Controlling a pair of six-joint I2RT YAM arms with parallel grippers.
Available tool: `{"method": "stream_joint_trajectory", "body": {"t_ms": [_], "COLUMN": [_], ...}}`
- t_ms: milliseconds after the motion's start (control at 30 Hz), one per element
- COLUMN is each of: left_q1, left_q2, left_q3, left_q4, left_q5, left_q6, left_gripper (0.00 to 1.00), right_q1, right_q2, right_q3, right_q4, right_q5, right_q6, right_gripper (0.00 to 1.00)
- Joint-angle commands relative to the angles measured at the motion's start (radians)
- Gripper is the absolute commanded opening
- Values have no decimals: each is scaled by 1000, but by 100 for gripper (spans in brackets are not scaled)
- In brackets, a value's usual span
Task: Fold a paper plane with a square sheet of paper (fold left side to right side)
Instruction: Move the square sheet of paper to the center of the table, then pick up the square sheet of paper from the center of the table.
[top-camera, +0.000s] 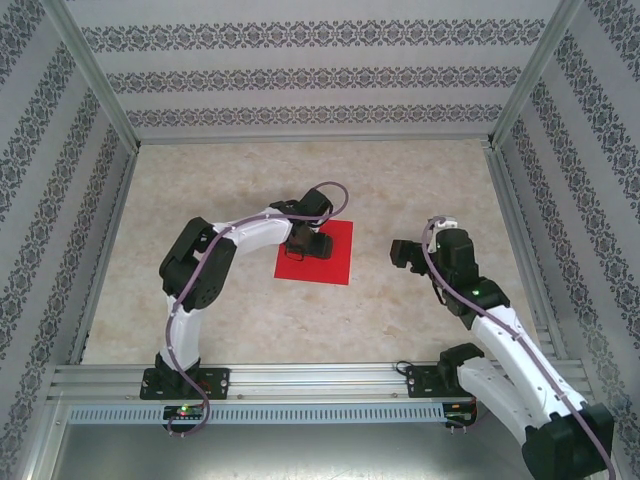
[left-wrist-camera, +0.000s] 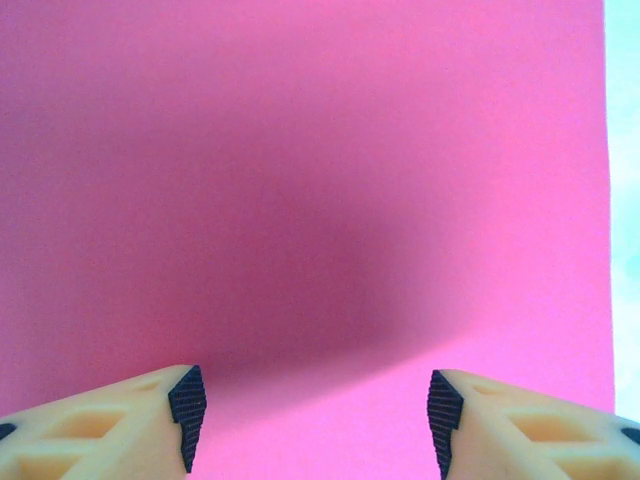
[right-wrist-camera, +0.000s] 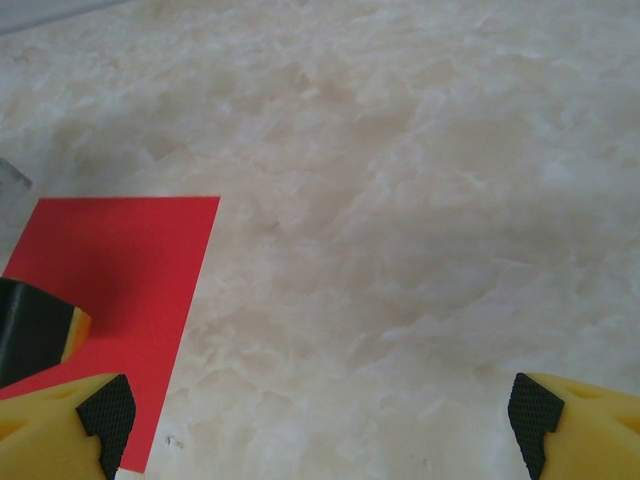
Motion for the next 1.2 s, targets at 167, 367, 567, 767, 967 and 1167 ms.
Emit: {"method": "stream_joint_trajectory", "body": {"t_ms": [167,367,567,767,967,1167], "left_q1": [74,169,199,199,197,198], "left_q2": [-257,-264,-238,-238,-222,-217], "left_q3": [-181,-301,-347,-386,-405,-419], "left_q4": [75,223,280,266,271,263], "left_q5": [74,244,257,220,231,218], "left_q6": [-60,-133,-163,-163,-165,-161], "left_gripper": [63,52,47,43,42,41], "right_q1": [73,137,158,187,206,222], "right_q2": [276,567,854,1033,1110,1155], "right_q3": [148,313,516,662,716,748], "right_q4": [97,163,162,118,81,32], "right_q5": [-135,-122,-169,-149,-97,-62], "right_q6": [33,41,56,64,61,54], "right_gripper": [98,98,98,98,98,98]}}
